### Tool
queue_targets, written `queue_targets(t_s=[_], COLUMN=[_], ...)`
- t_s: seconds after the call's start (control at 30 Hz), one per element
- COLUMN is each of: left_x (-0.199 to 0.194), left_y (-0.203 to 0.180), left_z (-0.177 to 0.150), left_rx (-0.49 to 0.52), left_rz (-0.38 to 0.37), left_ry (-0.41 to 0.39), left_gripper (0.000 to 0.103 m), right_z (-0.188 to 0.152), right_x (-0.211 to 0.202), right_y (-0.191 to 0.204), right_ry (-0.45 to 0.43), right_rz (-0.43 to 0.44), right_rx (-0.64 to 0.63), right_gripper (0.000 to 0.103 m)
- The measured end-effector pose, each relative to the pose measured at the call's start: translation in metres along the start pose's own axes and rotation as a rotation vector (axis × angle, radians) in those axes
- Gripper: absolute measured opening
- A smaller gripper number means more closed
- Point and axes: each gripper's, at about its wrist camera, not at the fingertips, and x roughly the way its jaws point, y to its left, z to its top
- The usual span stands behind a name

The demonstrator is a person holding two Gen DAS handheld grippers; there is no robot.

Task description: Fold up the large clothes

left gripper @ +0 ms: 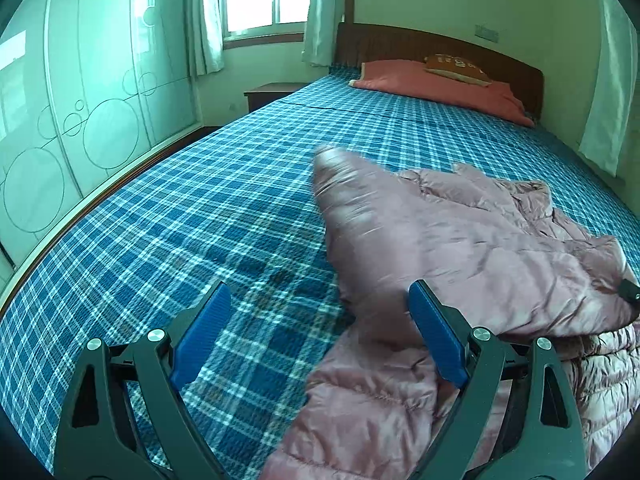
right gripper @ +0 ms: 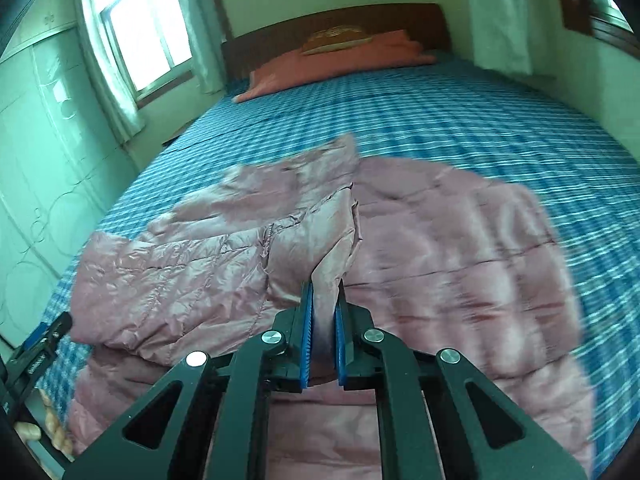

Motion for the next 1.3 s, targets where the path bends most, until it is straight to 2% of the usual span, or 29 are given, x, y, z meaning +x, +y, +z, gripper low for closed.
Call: queue_targets(t_s=[0.23, 0.33, 0.4, 0.5, 0.57, 0.6, 0.67, 0.73, 0.8, 0.87, 0.93, 1.0, 1.03, 1.1, 1.23, 1.3], left_x=[0.008, 0.014, 0.017, 0.021, 0.023, 0.025, 0.030, 0.037, 0.052, 0.068, 0.089, 0.105, 0.112, 0.108, 0.078, 0.077], left_y=[-0.028, -0.037, -0.041, -0.048, -0.052, -0.053, -0.058, -0.062, -0.068, -0.072, -0.077, -0.078, -0.078, -0.072, -0.062, -0.064], left_z=[0.001, -0.001, -0.001, 0.001, 0.005, 0.008, 0.016, 0.024, 0.031, 0.034, 0.032, 0.026, 0.022, 0.023, 0.023, 0.017], left_rx=[0.047, 0.066, 0.083, 0.103, 0.097, 0.091, 0.078, 0.073, 0.079, 0.090, 0.125, 0.156, 0.155, 0.124, 0.078, 0.090], left_rz=[-0.024, -0.026, -0.025, -0.025, -0.035, -0.042, -0.052, -0.056, -0.025, -0.001, 0.052, 0.070, 0.055, 0.045, 0.004, 0.000], left_ry=[0.016, 0.027, 0.032, 0.033, 0.028, 0.028, 0.027, 0.019, 0.026, 0.046, 0.092, 0.143, 0.166, 0.162, 0.086, 0.092], left_gripper=[0.090, 0.090, 0.090, 0.090, 0.090, 0.090, 0.090, 0.090, 0.090, 0.090, 0.090, 0.090, 0.090, 0.090, 0.090, 0.090], right_z=[-0.002, -0.007, -0.009, -0.006, 0.000, 0.004, 0.013, 0.024, 0.031, 0.037, 0.036, 0.031, 0.030, 0.031, 0.015, 0.002], right_x=[0.003, 0.008, 0.014, 0.009, -0.005, -0.009, -0.014, -0.003, 0.012, 0.028, 0.047, 0.073, 0.072, 0.061, 0.021, 0.027], right_y=[-0.072, -0.092, -0.101, -0.104, -0.103, -0.103, -0.097, -0.088, -0.081, -0.077, -0.079, -0.089, -0.089, -0.085, -0.073, -0.071], right_ry=[0.031, 0.050, 0.081, 0.085, 0.035, 0.014, -0.035, -0.033, -0.031, -0.022, 0.029, 0.120, 0.111, 0.103, 0.037, 0.078], right_rz=[-0.120, -0.141, -0.120, -0.111, -0.125, -0.128, -0.128, -0.108, -0.092, -0.114, -0.138, -0.112, -0.109, -0.130, -0.135, -0.154], right_rx=[0.055, 0.074, 0.086, 0.104, 0.127, 0.131, 0.127, 0.107, 0.082, 0.043, 0.034, 0.060, 0.059, 0.042, 0.012, -0.013], right_gripper=[0.009, 0.009, 0.010, 0.016, 0.020, 0.030, 0.039, 0.040, 0.040, 0.040, 0.040, 0.040, 0.040, 0.040, 0.040, 0.040])
